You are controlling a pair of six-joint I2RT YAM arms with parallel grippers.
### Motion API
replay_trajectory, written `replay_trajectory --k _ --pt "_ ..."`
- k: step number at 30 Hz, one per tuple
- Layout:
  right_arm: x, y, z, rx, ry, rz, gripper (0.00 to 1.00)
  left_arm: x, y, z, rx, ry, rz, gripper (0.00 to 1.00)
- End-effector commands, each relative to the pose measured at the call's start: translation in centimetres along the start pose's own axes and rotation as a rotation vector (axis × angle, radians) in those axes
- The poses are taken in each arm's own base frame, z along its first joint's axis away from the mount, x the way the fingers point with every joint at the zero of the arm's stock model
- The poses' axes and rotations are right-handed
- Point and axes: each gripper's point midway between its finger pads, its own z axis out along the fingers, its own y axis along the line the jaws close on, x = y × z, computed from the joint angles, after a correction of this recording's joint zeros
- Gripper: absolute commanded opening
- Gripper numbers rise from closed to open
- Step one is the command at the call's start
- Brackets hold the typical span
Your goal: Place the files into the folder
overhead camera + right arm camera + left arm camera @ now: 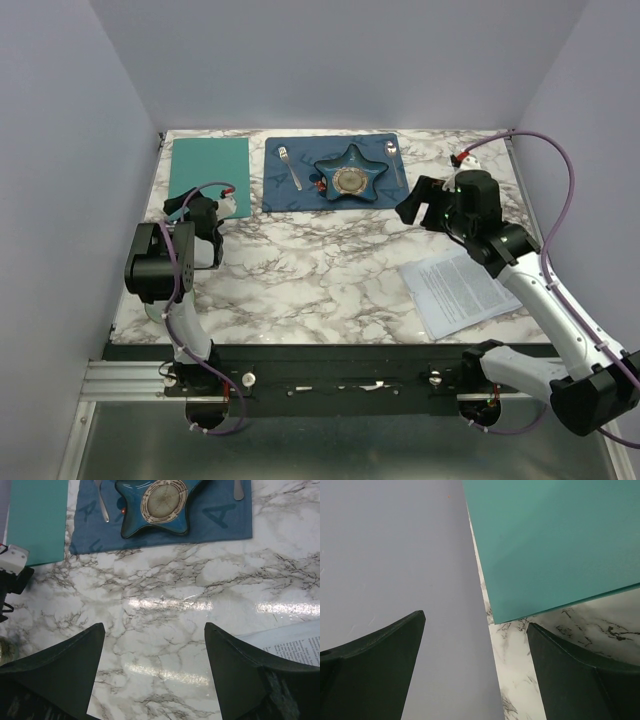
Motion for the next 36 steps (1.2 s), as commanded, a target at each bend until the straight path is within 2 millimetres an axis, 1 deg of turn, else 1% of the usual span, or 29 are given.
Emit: replay_trajectory --k 1,5,9,15,20,23,24,25,26,29,32,33,35,36 --pt "0.2 -0.5 -0.7 0.028 -0.008 0.01 0.89 -0.6 0.6 0.7 -0.042 0.002 0.022 0.99" --pt "0.2 -0.7 -0.9 0.036 -0.016 0.017 0.89 -0.6 0.3 1.3 -0.04 0.014 0.036 0.99" --pt "0.2 -0.8 -1.1 0.038 -0.026 0.025 0.88 -1.0 0.9 1.6 -0.057 0.012 0.023 0.99" --pt "0.9 -1.1 -0.9 0.043 -0.02 0.037 0.88 -2.0 1.6 1.5 -0.071 -0.003 0.005 0.99" --pt "1.1 -1.5 -0.9 0.056 -0.024 0.041 0.87 -2.7 1.4 1.8 -0.069 -0.002 0.002 0.99" --pt "1.0 -1.7 -1.1 0.063 -0.038 0.049 0.87 -2.7 1.6 2.0 -0.078 0.006 -0.009 0.99" --pt "1.3 -1.8 -1.0 0.066 -0.035 0.052 0.86 -2.9 2.0 2.1 -0.086 0.005 -0.018 0.99" --pt "1.1 -1.9 -1.2 0.07 -0.047 0.056 0.86 -4.2 1.6 1.8 -0.083 -0.018 -0.014 0.99" --pt "1.1 -2.0 -1.2 0.071 -0.054 0.058 0.86 -4.2 1.4 1.9 -0.084 -0.011 -0.012 0.99" --pt "1.2 -2.2 -1.3 0.075 -0.063 0.068 0.85 -5.0 1.4 2.1 -0.097 -0.012 -0.018 0.99" --pt "0.9 -2.3 -1.5 0.081 -0.077 0.07 0.84 -5.8 1.3 2.2 -0.101 -0.02 -0.02 0.87" --pt "0.8 -2.3 -1.6 0.082 -0.083 0.071 0.83 -6.0 1.4 2.2 -0.106 -0.021 -0.022 0.81" --pt "0.6 -2.3 -1.7 0.083 -0.089 0.074 0.82 -6.3 0.9 2.3 -0.104 -0.018 -0.018 0.75" --pt "0.5 -2.3 -1.8 0.082 -0.094 0.075 0.81 -6.4 1.0 2.5 -0.112 -0.013 -0.02 0.71"
